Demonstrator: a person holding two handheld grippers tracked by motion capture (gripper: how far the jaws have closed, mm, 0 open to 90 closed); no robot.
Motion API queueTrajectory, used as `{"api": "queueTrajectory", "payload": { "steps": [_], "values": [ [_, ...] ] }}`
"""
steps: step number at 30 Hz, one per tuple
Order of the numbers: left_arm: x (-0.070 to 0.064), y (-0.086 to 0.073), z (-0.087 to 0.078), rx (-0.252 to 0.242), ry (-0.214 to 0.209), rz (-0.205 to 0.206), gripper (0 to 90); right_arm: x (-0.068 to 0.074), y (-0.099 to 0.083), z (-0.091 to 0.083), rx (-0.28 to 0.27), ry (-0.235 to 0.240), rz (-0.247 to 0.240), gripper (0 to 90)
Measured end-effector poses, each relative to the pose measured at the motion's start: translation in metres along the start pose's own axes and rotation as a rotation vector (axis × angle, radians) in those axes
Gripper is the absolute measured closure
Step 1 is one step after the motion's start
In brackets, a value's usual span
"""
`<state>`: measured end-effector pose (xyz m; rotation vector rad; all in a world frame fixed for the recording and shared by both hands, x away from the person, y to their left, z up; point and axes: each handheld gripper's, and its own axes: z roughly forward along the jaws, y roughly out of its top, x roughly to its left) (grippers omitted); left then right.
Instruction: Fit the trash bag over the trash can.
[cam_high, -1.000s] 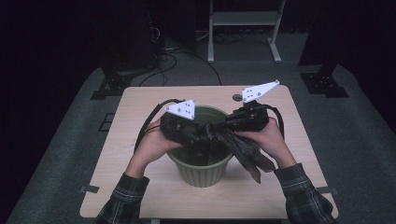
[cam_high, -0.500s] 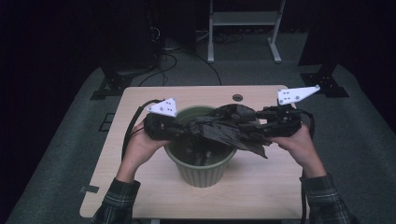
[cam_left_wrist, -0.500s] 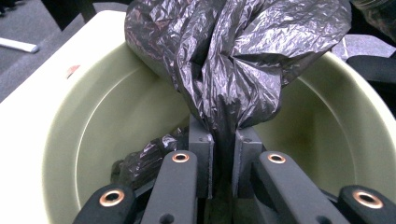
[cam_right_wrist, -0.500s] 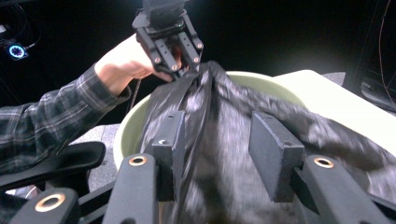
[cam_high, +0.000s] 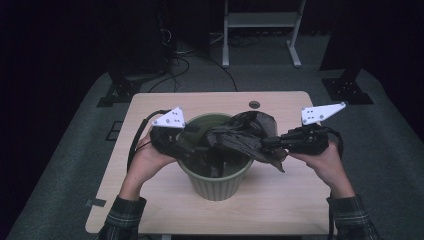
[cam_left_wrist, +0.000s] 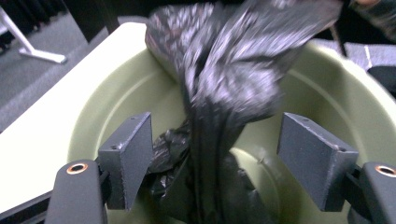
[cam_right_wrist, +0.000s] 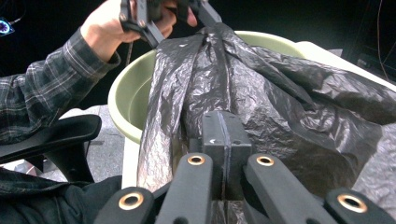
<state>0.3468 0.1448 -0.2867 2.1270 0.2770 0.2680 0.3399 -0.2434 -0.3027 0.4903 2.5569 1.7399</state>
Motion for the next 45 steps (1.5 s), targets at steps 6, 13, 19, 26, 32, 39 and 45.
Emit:
{"api": "queueTrajectory", "payload": {
  "steps": [6, 13, 19, 26, 32, 39, 45],
  "values": [
    [0.003, 0.018, -0.005, -0.044, -0.039, 0.039, 46.8, 0.001, -0.001, 0.005, 0.012, 0.021, -0.006, 90.0],
    [0.015, 0.027, 0.018, -0.017, -0.06, 0.044, 62.5, 0.002, -0.001, 0.01, 0.02, 0.045, -0.019, 90.0],
    [0.013, 0.024, 0.037, 0.076, -0.104, 0.068, 68.2, 0.002, 0.005, 0.012, -0.005, 0.05, -0.027, 90.0],
    [-0.003, 0.025, 0.043, 0.114, -0.142, 0.111, 69.0, 0.003, 0.037, 0.032, -0.024, 0.059, -0.066, 90.0],
    [-0.013, 0.024, 0.044, 0.142, -0.146, 0.139, 68.6, 0.006, 0.062, 0.068, -0.015, 0.063, -0.099, 90.0],
    [-0.007, 0.017, 0.015, 0.054, -0.081, 0.117, 52.1, 0.005, 0.059, 0.081, 0.015, 0.068, -0.1, 90.0],
    [0.002, 0.029, -0.001, -0.023, -0.074, 0.119, 52.3, 0.004, 0.056, 0.082, 0.037, 0.08, -0.098, 90.0]
  ]
}}
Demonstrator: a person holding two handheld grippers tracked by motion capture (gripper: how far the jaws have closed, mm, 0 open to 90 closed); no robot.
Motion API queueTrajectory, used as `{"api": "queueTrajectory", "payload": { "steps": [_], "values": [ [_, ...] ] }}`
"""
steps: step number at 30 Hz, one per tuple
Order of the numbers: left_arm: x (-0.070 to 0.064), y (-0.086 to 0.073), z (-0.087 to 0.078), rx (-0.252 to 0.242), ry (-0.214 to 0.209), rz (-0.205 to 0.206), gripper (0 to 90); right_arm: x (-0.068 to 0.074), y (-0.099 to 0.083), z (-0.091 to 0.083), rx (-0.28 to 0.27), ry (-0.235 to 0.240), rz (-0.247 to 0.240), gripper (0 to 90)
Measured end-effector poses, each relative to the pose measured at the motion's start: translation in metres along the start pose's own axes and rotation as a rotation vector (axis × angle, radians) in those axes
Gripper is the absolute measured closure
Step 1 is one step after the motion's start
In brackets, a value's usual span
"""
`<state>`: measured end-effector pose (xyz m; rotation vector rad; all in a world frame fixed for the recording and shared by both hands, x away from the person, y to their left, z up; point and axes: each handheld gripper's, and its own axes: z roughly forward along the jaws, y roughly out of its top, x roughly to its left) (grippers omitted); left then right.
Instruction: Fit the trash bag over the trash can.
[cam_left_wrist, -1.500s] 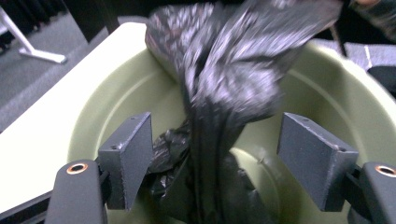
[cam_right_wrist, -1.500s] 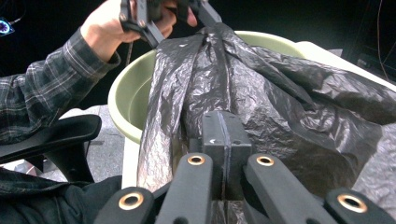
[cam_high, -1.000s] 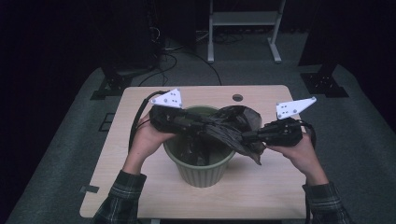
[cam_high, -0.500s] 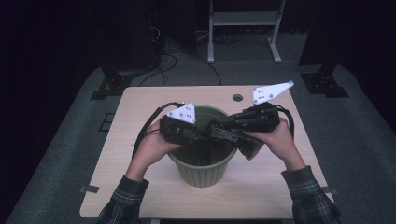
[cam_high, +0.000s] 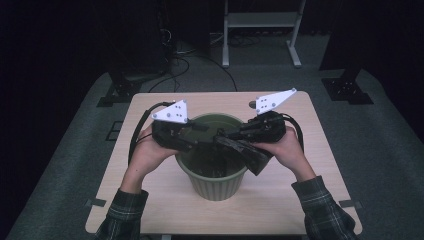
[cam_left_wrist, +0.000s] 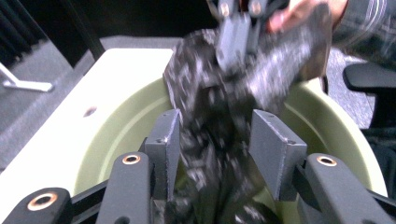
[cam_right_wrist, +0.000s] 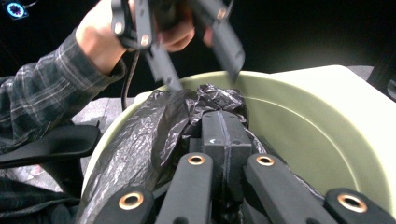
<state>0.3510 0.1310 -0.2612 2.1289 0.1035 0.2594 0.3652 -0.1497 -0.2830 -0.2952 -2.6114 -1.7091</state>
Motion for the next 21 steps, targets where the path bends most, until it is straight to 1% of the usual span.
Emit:
{"api": "queueTrajectory", "payload": {
  "steps": [2, 4, 6, 9, 11, 13, 14, 15, 17, 19, 20, 21],
  "values": [
    [0.002, 0.005, 0.002, -0.004, -0.004, 0.01, 53.1, 0.001, 0.0, 0.001, 0.003, 0.003, -0.006, 90.0],
    [0.003, 0.011, 0.008, -0.003, -0.022, 0.021, 54.0, 0.002, 0.0, 0.002, 0.002, 0.011, -0.009, 90.0],
    [0.004, 0.013, 0.016, 0.005, -0.051, 0.023, 56.1, 0.003, 0.0, 0.001, -0.002, 0.022, -0.017, 90.0],
    [0.002, 0.013, 0.03, 0.042, -0.095, 0.03, 64.1, 0.004, 0.001, 0.0, -0.01, 0.02, -0.019, 90.0],
    [-0.001, 0.012, 0.038, 0.068, -0.119, 0.032, 75.0, 0.004, 0.001, -0.003, -0.027, 0.016, -0.016, 90.0],
    [-0.003, 0.01, 0.042, 0.075, -0.112, 0.033, 86.6, 0.004, 0.002, -0.006, -0.04, 0.01, -0.014, 90.0],
    [-0.003, 0.009, 0.042, 0.072, -0.105, 0.025, 88.6, 0.004, 0.002, -0.007, -0.046, 0.004, -0.015, 87.8],
    [-0.003, 0.007, 0.041, 0.07, -0.092, 0.016, 89.1, 0.005, 0.001, -0.009, -0.056, -0.009, -0.011, 83.1],
    [-0.003, 0.001, 0.036, 0.073, -0.048, 0.001, 89.4, 0.005, 0.0, -0.016, -0.077, -0.021, 0.0, 76.7],
    [-0.001, -0.008, 0.027, 0.059, -0.025, -0.023, 89.3, 0.006, -0.004, -0.027, -0.093, -0.052, 0.004, 73.9],
    [0.0, -0.011, 0.023, 0.056, -0.022, -0.027, 89.3, 0.005, -0.007, -0.035, -0.108, -0.064, 0.009, 71.7],
    [0.001, -0.013, 0.02, 0.053, -0.021, -0.035, 89.3, 0.005, -0.009, -0.04, -0.114, -0.072, 0.015, 71.5]
  ]
}}
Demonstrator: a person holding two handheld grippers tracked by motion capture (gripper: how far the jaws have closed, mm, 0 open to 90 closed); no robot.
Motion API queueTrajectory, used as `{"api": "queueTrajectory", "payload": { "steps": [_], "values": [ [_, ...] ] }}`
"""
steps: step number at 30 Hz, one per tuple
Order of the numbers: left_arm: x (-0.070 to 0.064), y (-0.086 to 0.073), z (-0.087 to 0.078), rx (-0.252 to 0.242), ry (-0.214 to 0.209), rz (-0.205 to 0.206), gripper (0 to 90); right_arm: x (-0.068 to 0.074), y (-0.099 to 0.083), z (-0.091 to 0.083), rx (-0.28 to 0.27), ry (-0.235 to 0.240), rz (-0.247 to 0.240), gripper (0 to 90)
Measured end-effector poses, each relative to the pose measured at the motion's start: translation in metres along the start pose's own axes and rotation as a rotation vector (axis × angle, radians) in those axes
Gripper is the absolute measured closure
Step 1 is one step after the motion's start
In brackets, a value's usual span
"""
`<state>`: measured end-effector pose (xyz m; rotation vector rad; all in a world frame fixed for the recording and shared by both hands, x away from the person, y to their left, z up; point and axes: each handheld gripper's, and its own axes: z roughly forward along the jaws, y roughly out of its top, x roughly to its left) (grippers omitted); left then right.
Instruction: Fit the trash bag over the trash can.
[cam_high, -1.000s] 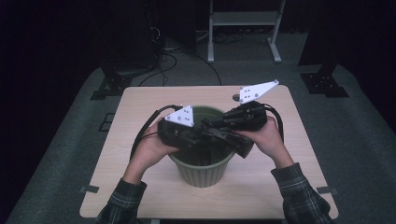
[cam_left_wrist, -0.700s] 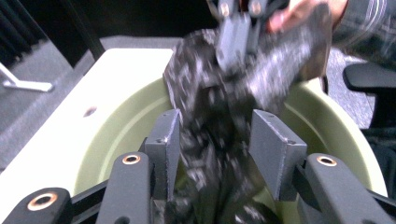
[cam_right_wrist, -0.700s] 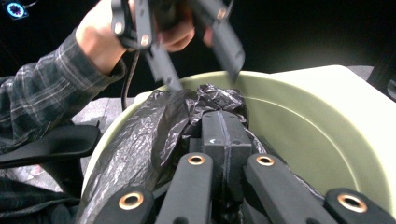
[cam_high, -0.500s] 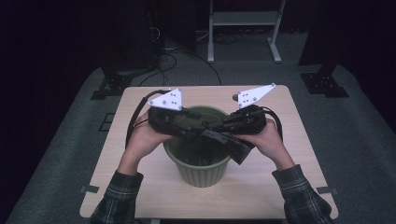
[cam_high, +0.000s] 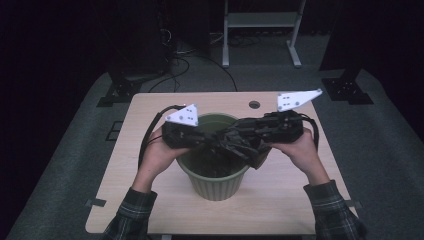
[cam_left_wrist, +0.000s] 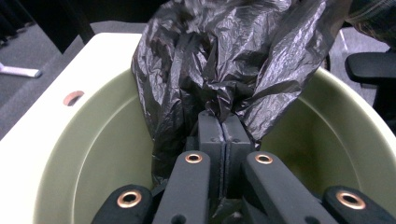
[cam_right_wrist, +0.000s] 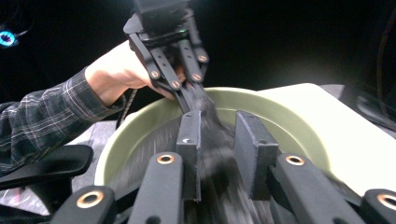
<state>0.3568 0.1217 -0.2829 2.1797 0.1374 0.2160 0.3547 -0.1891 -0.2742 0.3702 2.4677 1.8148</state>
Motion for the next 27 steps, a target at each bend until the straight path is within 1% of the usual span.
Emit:
{"api": "queueTrajectory", "payload": {
  "steps": [2, 4, 5, 7, 9, 11, 13, 17, 20, 21, 23, 24, 26, 27],
  "values": [
    [0.001, -0.007, -0.009, -0.015, 0.019, -0.019, 89.2, -0.002, -0.006, -0.013, -0.005, -0.016, 0.011, 68.0],
    [0.001, -0.013, -0.016, -0.025, 0.035, -0.03, 89.2, -0.004, -0.013, -0.023, -0.003, -0.043, 0.026, 66.4],
    [0.001, -0.016, -0.018, -0.028, 0.04, -0.035, 89.1, -0.005, -0.019, -0.029, -0.007, -0.056, 0.035, 63.8],
    [0.0, -0.02, -0.021, -0.033, 0.055, -0.059, 89.1, -0.006, -0.028, -0.037, -0.011, -0.08, 0.05, 63.1],
    [0.0, -0.024, -0.024, -0.041, 0.062, -0.069, 89.0, -0.007, -0.037, -0.044, -0.018, -0.101, 0.062, 61.3],
    [0.001, -0.027, -0.026, -0.047, 0.062, -0.077, 89.0, -0.009, -0.046, -0.05, -0.021, -0.115, 0.089, 60.4],
    [0.0, -0.031, -0.027, -0.06, 0.06, -0.089, 89.0, -0.01, -0.052, -0.052, -0.024, -0.126, 0.102, 59.8],
    [0.001, -0.034, -0.028, -0.065, 0.057, -0.094, 88.8, -0.012, -0.059, -0.05, -0.01, -0.126, 0.114, 58.3],
    [0.001, -0.034, -0.029, -0.072, 0.056, -0.097, 88.7, -0.014, -0.062, -0.044, -0.013, -0.118, 0.131, 56.2],
    [0.001, -0.034, -0.029, -0.076, 0.055, -0.096, 88.7, -0.015, -0.062, -0.042, -0.008, -0.118, 0.139, 53.5],
    [0.0, -0.033, -0.03, -0.086, 0.047, -0.095, 88.7, -0.016, -0.062, -0.036, -0.003, -0.122, 0.153, 51.6],
    [0.0, -0.033, -0.031, -0.093, 0.045, -0.095, 88.7, -0.017, -0.061, -0.033, -0.003, -0.126, 0.151, 50.0],
    [-0.001, -0.033, -0.031, -0.098, 0.038, -0.095, 88.7, -0.019, -0.06, -0.027, -0.012, -0.127, 0.168, 49.5],
    [-0.001, -0.033, -0.031, -0.102, 0.034, -0.095, 88.7, -0.019, -0.059, -0.023, -0.012, -0.13, 0.172, 50.9]
  ]
}}
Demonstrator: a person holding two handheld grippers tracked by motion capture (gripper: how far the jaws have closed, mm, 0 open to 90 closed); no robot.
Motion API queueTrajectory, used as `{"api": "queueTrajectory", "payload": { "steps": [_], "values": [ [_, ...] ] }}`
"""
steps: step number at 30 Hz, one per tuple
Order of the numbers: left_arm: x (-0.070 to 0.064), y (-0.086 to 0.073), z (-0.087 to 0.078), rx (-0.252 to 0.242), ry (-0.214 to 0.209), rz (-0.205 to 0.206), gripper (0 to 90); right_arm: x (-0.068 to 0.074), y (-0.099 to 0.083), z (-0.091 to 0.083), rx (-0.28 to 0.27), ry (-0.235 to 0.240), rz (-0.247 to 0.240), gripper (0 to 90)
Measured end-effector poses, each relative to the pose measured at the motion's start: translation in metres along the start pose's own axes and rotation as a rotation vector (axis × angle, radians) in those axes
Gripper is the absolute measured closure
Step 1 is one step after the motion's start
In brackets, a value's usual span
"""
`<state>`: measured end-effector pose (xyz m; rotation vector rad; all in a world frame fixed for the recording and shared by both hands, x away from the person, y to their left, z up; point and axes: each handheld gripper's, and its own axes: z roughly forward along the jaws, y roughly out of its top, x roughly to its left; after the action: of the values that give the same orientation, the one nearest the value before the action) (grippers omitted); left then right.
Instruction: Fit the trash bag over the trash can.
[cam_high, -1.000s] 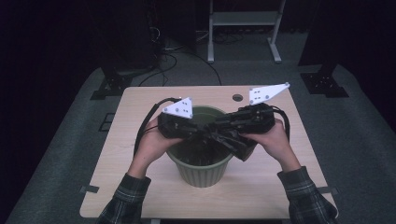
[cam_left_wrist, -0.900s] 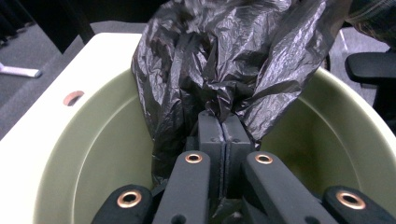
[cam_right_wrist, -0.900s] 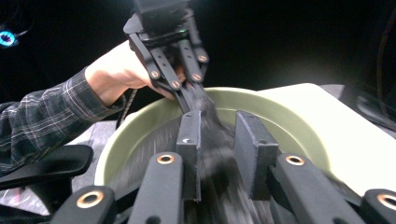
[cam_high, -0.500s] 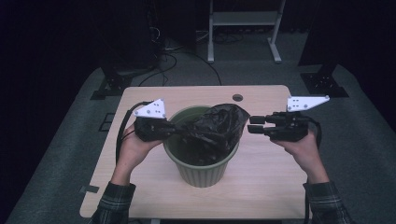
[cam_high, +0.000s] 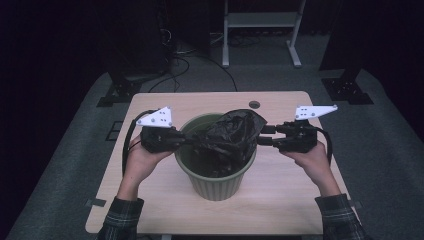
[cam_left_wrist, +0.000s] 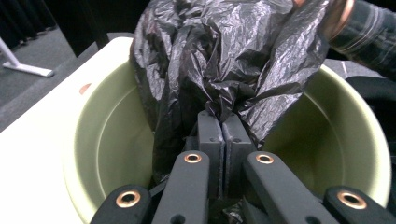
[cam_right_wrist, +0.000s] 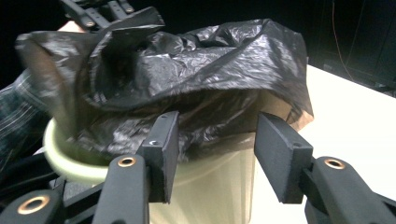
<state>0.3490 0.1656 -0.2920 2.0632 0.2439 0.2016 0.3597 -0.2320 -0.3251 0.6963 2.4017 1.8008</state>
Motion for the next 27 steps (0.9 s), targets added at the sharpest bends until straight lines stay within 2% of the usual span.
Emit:
{"api": "queueTrajectory", "payload": {
  "steps": [2, 4, 5, 9, 14, 20, 23, 25, 27],
  "values": [
    [-0.001, 0.0, 0.0, -0.004, -0.003, -0.001, 88.7, 0.0, 0.001, 0.006, 0.017, -0.018, -0.004, 62.1],
    [-0.001, 0.0, 0.0, -0.012, -0.01, -0.004, 88.7, 0.001, 0.002, 0.01, 0.019, -0.015, -0.016, 84.4],
    [-0.001, -0.001, 0.0, -0.011, -0.005, -0.003, 88.7, 0.002, 0.002, 0.01, 0.016, -0.021, -0.025, 90.0],
    [0.002, -0.005, -0.006, -0.024, 0.023, -0.017, 88.7, 0.006, 0.003, 0.009, 0.026, -0.01, -0.051, 90.0],
    [0.009, -0.015, -0.024, -0.063, 0.085, -0.062, 88.8, 0.007, -0.001, -0.014, 0.033, -0.009, -0.069, 90.0],
    [0.013, -0.024, -0.034, -0.065, 0.14, -0.09, 88.9, -0.001, -0.012, -0.049, 0.034, -0.051, -0.056, 90.0],
    [0.014, -0.029, -0.035, -0.071, 0.163, -0.109, 88.8, -0.005, -0.018, -0.058, 0.051, -0.081, -0.047, 90.0],
    [0.015, -0.031, -0.035, -0.064, 0.181, -0.115, 88.8, -0.006, -0.021, -0.062, 0.057, -0.09, -0.044, 90.0],
    [0.015, -0.032, -0.034, -0.071, 0.18, -0.111, 88.7, -0.007, -0.023, -0.064, 0.056, -0.087, -0.041, 90.0]
  ]
}}
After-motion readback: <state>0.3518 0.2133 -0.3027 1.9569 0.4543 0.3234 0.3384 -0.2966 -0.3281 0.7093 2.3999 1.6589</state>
